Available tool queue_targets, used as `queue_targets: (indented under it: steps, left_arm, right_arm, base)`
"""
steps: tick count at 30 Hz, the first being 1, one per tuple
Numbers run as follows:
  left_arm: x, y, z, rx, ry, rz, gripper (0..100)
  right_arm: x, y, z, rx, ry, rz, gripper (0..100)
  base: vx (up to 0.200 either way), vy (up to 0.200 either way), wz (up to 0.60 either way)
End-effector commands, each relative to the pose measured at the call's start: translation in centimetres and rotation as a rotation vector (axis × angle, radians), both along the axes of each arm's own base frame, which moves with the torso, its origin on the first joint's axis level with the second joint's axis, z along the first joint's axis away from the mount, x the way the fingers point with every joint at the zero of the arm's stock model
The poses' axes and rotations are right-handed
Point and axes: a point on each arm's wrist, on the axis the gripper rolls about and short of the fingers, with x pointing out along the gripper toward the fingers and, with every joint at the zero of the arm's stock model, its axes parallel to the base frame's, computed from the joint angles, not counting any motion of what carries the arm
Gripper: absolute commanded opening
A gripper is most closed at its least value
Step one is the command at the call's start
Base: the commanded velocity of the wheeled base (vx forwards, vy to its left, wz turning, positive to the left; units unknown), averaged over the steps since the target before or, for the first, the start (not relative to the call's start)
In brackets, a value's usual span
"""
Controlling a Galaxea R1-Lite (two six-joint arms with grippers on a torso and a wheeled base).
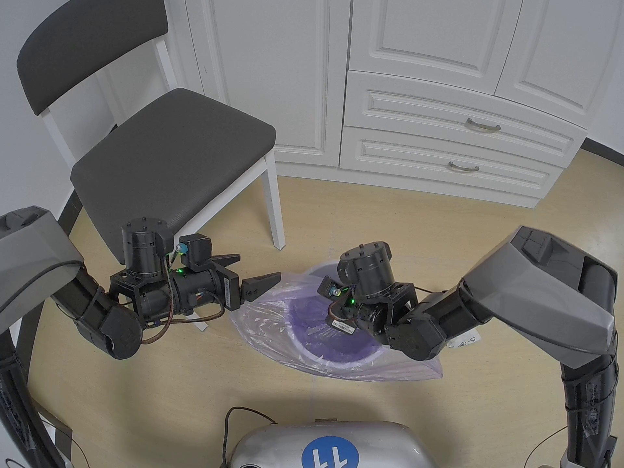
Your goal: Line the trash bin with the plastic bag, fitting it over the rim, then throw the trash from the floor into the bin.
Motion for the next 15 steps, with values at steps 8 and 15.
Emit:
queue_targets:
  steps: [8,15]
  left_arm:
    - [0.2,-0.3,-1.2,0.012,0.030,-0.007,100]
    - [0.3,-0.4,-1.3,0.013,0.031,-0.006,100]
  right_arm:
    - [7.4,-1.2,0.3,-0.018,-0.158,-0.085,0]
    - [10.8,-0.8,-0.1,0.017,-0.265,-0.155,0]
  base:
    - [0.000,0.000,0.00]
    - [0.000,0.000,0.00]
